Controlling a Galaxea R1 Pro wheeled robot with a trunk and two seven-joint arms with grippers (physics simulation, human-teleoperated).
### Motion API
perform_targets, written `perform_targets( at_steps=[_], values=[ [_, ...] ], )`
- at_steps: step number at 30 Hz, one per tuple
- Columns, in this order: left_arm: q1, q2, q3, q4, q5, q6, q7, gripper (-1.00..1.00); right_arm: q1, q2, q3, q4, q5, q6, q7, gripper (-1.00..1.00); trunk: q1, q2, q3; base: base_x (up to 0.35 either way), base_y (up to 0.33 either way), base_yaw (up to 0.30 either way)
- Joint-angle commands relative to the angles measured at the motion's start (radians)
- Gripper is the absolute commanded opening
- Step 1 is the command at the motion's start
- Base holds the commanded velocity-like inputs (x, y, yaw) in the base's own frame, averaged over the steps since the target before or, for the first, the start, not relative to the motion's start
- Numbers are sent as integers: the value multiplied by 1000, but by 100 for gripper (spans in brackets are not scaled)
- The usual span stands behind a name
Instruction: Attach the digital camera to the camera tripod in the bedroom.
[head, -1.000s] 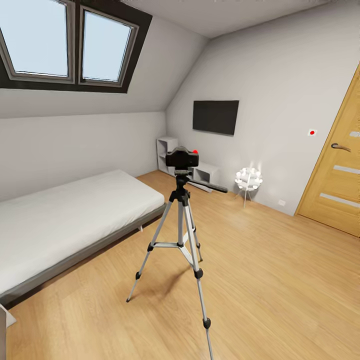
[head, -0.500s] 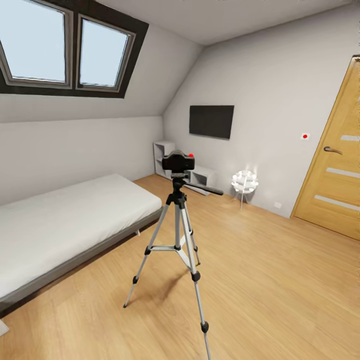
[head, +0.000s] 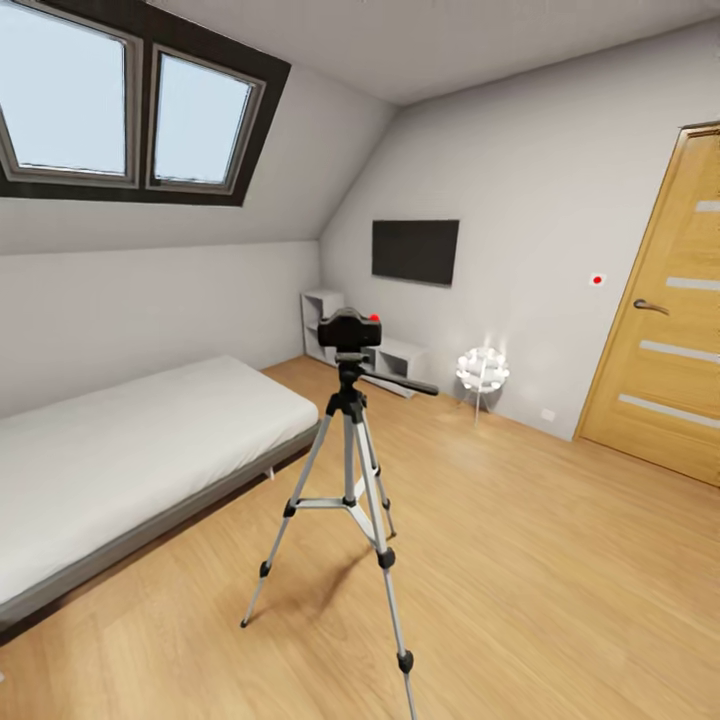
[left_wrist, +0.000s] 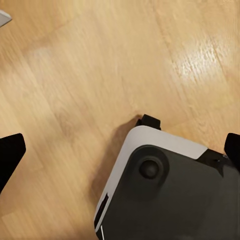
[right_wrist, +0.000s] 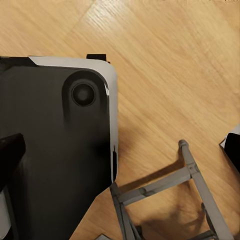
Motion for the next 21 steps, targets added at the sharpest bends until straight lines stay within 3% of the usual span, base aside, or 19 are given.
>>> perform_targets(
  at_steps=[1, 21],
  values=[
    [0, 0, -8, -2, 7, 0, 5, 100, -2, 1, -7, 3, 6, -6, 3, 100, 1, -2, 0, 0, 0, -60],
    [0, 0, -8, -2, 7, 0, 5, 100, -2, 8, -8, 3, 4, -6, 3, 100, 1, -2, 32, 0, 0, -12]
  ],
)
